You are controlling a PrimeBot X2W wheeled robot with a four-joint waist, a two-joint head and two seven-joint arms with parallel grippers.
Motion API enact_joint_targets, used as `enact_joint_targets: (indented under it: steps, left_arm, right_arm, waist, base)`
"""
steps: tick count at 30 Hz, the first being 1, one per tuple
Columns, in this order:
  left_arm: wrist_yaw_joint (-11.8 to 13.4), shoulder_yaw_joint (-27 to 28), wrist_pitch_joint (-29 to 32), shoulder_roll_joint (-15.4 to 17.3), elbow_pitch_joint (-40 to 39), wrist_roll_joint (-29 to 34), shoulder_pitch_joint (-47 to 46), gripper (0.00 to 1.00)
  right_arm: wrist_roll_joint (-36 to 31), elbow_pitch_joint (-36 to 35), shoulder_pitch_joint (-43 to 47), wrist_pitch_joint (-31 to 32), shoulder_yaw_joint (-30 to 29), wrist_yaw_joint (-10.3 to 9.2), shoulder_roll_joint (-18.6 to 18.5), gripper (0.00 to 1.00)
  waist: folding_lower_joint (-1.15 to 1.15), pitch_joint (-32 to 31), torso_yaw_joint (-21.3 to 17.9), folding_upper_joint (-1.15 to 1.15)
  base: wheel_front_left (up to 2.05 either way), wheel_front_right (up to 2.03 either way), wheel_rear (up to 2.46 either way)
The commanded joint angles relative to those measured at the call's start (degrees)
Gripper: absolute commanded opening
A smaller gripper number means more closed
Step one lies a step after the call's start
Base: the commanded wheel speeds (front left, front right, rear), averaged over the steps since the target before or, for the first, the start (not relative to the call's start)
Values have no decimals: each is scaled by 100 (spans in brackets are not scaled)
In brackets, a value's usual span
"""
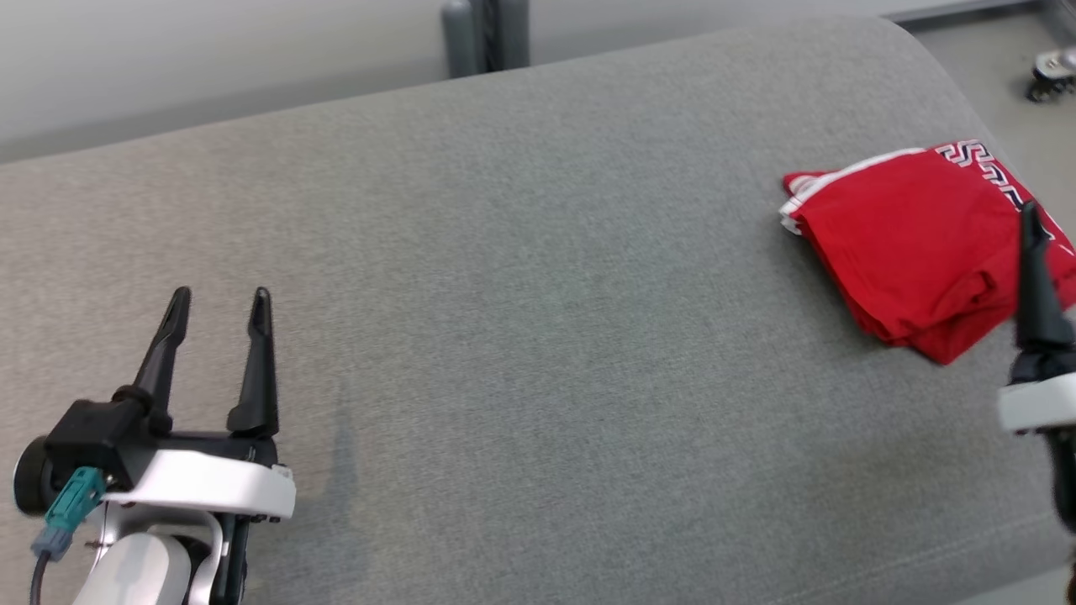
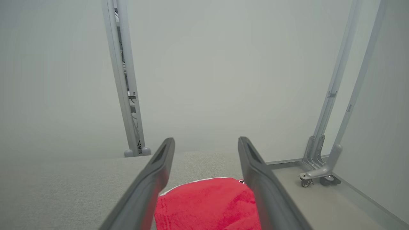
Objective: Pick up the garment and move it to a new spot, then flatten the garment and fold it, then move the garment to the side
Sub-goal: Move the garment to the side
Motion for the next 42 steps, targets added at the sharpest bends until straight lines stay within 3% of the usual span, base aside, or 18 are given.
enact_joint_targets:
  steps: [1,6,12,25,42]
  left_arm:
    - [60,89,-50,3,10,-61,124,100]
    - [115,186,-106,-2,-34,-176,411,100]
    - [107,205,-124,25,-59,-247,679,100]
    - [136,75,-46,82,-10,-297,1186,100]
    - [145,-25,62,165,48,-305,1271,100]
  right_arm:
    - [-202,-343,247,117,19,-2,226,100]
    - [-546,-1052,761,433,206,-2,805,100]
    - [-764,-1287,1160,590,218,-2,1079,100]
    - [-973,-1468,1925,944,76,-2,1176,100]
    - [-981,-1670,2246,1138,-74,-2,1300,100]
  waist:
    - [0,-284,282,0]
    - [0,-572,597,0]
    - [0,-853,831,0]
    - [0,-1367,1059,0]
    - [0,-1492,1148,0]
  base:
    - [0,0,0]
    - [0,0,0]
    - [0,0,0]
    - [0,0,0]
    - [0,0,0]
